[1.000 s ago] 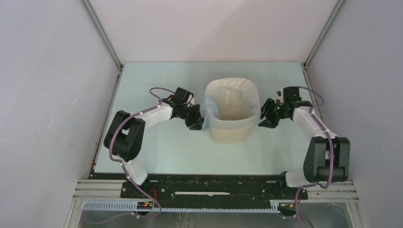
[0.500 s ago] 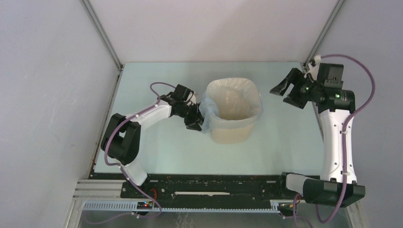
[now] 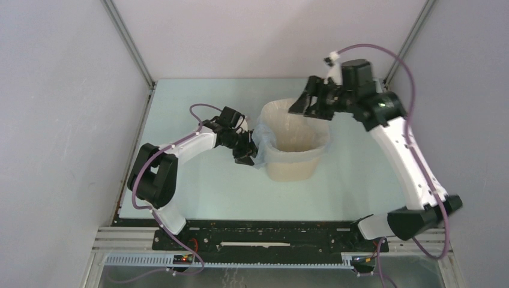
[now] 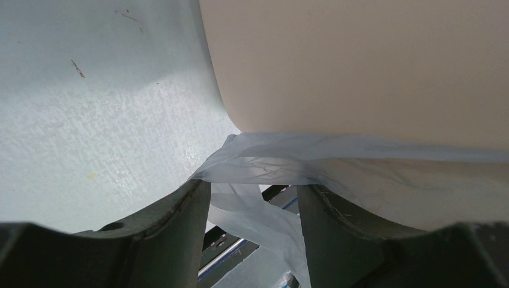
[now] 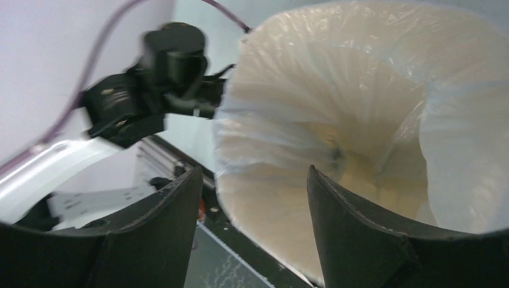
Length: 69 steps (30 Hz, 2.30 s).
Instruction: Put the trash bags into the trash bin
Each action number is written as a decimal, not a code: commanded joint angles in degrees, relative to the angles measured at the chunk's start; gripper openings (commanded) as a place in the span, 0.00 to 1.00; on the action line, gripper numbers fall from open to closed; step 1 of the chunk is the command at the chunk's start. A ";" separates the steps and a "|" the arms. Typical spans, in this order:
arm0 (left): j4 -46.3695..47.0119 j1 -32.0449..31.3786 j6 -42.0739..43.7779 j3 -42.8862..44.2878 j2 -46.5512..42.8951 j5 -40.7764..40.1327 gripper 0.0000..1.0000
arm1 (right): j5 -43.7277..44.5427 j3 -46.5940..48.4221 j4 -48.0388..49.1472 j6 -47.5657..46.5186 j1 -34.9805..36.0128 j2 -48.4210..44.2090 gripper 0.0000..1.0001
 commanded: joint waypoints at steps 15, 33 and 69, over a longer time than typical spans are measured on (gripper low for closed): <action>-0.39 -1.93 -0.31 3.73 -0.53 0.07 0.62 | 7.49 -7.77 10.12 1.96 12.84 12.90 0.77; -1.01 -2.86 0.44 2.66 -0.86 -0.52 0.63 | 27.72 -10.62 3.56 -12.20 1.16 13.16 0.80; -1.54 -3.83 1.07 6.07 1.49 0.48 0.65 | 22.43 -27.11 23.16 -9.85 2.58 10.37 0.78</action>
